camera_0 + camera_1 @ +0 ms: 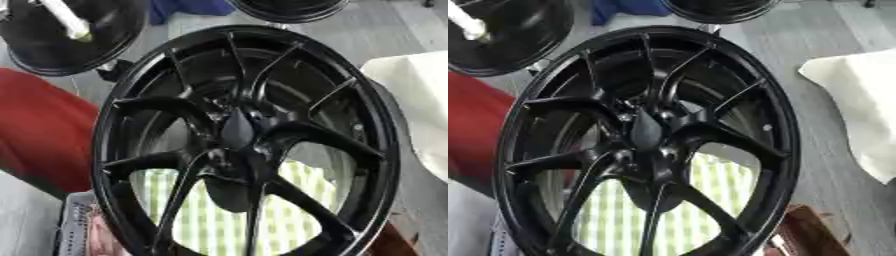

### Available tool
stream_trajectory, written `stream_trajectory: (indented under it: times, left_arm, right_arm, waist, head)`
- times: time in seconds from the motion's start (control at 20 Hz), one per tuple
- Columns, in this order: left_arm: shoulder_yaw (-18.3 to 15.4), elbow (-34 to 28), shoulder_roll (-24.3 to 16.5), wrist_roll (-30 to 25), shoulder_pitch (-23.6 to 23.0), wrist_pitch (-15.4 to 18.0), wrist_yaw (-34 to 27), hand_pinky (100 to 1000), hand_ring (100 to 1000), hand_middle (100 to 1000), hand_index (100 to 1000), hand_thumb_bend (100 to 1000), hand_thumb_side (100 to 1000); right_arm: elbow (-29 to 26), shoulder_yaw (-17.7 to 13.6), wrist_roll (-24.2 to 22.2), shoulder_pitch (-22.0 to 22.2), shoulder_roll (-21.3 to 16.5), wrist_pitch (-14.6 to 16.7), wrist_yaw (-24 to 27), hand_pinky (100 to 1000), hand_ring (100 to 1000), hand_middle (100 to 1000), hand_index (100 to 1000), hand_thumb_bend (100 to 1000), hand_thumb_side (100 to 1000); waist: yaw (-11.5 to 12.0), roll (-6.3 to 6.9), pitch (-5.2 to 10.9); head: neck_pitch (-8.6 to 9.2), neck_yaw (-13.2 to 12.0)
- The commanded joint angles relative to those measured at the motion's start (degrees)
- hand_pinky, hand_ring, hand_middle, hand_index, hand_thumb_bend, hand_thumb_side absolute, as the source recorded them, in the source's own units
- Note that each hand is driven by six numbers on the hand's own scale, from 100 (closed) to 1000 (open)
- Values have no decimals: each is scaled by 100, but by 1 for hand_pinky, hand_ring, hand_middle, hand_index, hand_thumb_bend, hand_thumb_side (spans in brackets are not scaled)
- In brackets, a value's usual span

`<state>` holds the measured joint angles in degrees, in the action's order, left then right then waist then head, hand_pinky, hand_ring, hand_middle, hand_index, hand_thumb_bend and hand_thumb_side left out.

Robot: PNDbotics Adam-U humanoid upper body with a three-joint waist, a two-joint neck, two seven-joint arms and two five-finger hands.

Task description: Pull the pin out of the wheel hub.

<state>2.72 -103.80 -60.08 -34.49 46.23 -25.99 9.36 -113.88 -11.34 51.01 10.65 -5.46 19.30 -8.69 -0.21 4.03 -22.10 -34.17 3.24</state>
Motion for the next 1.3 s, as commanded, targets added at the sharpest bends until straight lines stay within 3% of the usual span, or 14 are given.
stream_trajectory:
  times: [0.05, 0.3, 0.4, 0.5, 0.55, 0.6, 0.65, 0.75, 0.95, 1.2, 1.3]
  left_arm:
    - [-286, 55, -290, 282, -235, 12, -142, 825, 542, 259, 480, 100, 269]
    - [-413, -105, -214, 505, -956, 134, -3, 832, 565, 295, 511, 100, 236]
    - [-439, -154, -147, 502, -1216, 163, 135, 842, 593, 351, 566, 100, 213]
    - [-480, -171, -54, 467, -1478, 205, 270, 886, 710, 551, 752, 100, 333]
    - [-506, -190, -18, 439, -1609, 256, 333, 924, 816, 754, 855, 100, 450]
    - [-541, -211, 7, 423, -1745, 326, 408, 936, 847, 799, 881, 201, 549]
    - [-580, -230, 30, 412, -1883, 403, 488, 956, 900, 864, 917, 392, 659]
    - [-679, -218, 67, 409, -2168, 534, 660, 968, 923, 881, 929, 492, 732]
    - [-915, -350, 159, 538, -2732, 651, 980, 967, 921, 870, 924, 517, 857]
    - [-1020, -617, 205, 671, -3022, 596, 1014, 967, 913, 859, 919, 487, 880]
    - [-1027, -671, 222, 714, -3035, 551, 973, 957, 894, 830, 900, 393, 857]
  right_arm:
    - [-71, -69, 96, 42, 2, 171, -64, 426, 617, 411, 626, 293, 245]
    - [-71, -113, 96, 71, 41, 235, -65, 427, 620, 412, 626, 295, 245]
    - [-71, -119, 96, 68, 50, 246, -56, 427, 620, 411, 626, 300, 244]
    - [-71, -123, 96, 66, 55, 257, -47, 427, 620, 411, 625, 303, 244]
    - [-71, -125, 96, 66, 56, 261, -43, 427, 620, 412, 625, 304, 243]
    - [-71, -124, 96, 68, 56, 267, -38, 427, 620, 412, 625, 304, 243]
    - [-71, -119, 96, 69, 54, 271, -33, 427, 620, 412, 625, 305, 243]
    - [-71, -109, 96, 69, 51, 281, -31, 427, 620, 411, 625, 306, 242]
    - [-71, -77, 96, 84, 41, 288, -25, 427, 619, 411, 625, 308, 242]
    - [-71, -51, 96, 99, 36, 298, -31, 428, 620, 412, 625, 312, 242]
    - [-71, -52, 96, 98, 38, 303, -34, 428, 620, 412, 625, 313, 241]
  waist:
    - [54, -40, 181]
    - [188, -134, 195]
    - [219, -164, 195]
    - [233, -186, 199]
    - [232, -194, 202]
    - [229, -200, 205]
    - [223, -203, 208]
    - [207, -210, 216]
    - [152, -225, 239]
    - [126, -242, 263]
    - [125, -245, 265]
  head:
    - [-18, 21]
    - [-28, 25]
    - [-27, 26]
    - [-17, 20]
    - [-6, 16]
    - [5, 9]
    - [12, 0]
    - [16, -17]
    - [3, -75]
    - [4, -120]
    - [7, -123]
